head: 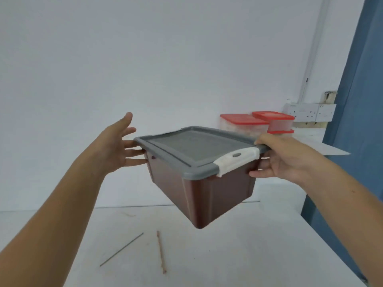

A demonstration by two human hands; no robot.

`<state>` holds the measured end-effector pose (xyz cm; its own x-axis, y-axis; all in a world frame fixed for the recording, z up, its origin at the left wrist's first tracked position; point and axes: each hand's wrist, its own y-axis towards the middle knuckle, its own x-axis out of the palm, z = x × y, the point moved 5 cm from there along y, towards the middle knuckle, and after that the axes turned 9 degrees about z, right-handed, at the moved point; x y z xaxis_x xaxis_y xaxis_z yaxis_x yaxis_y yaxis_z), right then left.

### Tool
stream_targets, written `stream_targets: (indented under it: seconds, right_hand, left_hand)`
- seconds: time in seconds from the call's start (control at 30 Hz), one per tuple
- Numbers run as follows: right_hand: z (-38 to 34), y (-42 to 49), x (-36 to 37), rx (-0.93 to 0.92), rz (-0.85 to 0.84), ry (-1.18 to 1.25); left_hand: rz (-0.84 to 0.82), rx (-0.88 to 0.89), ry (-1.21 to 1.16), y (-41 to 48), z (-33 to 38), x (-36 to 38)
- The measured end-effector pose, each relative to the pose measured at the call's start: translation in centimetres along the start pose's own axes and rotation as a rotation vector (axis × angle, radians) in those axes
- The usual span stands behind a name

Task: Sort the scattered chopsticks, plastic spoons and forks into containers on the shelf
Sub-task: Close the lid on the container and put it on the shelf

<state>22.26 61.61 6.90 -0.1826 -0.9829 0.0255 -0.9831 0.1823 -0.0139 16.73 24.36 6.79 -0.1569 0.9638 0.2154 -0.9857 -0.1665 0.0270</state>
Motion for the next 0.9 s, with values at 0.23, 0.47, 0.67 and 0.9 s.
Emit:
stream_targets:
  seconds: [0.23,0.47,0.67,0.9]
  right_hand:
    - [13.3,-0.2,-2.3,0.083,-0.207,-0.309]
    - [30.6,5.2,-3.5,0.2,-0.07,-0.457]
    - [36.1,7.8,-3.6,0.093,0.022,-0.503]
    - [35.8,3.3,-4.8,-0.115,0.123,-0.911]
  left_hand:
    - [-0.093,-0.313,0.425,-5.7,-19.9,-4.7]
    - [0.119,-0.343,0.788,-12.1,-35.2,-4.5]
    - [0.251,-0.206,1.033,-12.9,-37.7,-2.8]
    - [0.388,-0.015,1.263,-11.0,-36.4,-1.5]
